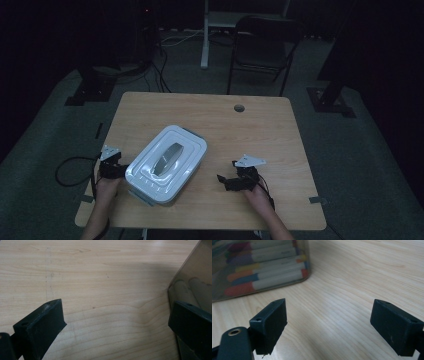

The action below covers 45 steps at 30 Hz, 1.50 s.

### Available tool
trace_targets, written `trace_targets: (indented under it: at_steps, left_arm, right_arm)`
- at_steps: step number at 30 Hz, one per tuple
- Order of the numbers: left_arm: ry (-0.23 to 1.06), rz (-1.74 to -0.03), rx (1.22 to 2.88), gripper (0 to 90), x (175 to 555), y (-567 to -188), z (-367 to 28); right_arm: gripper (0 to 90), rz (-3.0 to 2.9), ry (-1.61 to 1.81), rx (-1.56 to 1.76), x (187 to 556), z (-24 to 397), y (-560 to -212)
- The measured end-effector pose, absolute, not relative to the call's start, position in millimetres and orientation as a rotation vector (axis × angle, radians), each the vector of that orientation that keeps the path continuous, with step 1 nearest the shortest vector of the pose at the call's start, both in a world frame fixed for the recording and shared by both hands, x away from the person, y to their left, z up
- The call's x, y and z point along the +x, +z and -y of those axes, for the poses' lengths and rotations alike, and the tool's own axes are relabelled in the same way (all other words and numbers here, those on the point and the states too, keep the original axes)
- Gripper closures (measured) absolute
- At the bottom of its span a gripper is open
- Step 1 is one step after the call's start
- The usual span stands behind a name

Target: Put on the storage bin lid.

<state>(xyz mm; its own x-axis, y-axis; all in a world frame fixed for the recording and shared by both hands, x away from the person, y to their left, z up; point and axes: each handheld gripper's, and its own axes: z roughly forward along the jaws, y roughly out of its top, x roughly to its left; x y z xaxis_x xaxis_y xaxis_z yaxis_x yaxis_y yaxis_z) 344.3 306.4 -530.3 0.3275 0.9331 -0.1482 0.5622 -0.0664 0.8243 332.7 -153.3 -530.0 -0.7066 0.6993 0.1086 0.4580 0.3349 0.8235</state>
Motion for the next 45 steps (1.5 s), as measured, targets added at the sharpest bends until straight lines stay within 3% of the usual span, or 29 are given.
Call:
trace_targets:
  at_steps: [18, 25, 45]
  left_arm:
    - [0.483, -1.261, 1.858, 1.0, 318.7, -534.4, -254.9]
    - [0.515, -1.283, 1.883, 1.0, 313.0, -532.7, -231.8]
    - [0.451, -1.179, 1.981, 1.1, 325.4, -529.9, -173.4]
  right_arm:
    - [13.5, -2.259, 1.315, 1.098, 329.4, 146.7, -526.2]
    - [13.5, -2.263, 1.323, 1.099, 330.9, 148.3, -525.4]
    - [13.6, -2.226, 1.305, 1.138, 333.6, 179.9, -522.4]
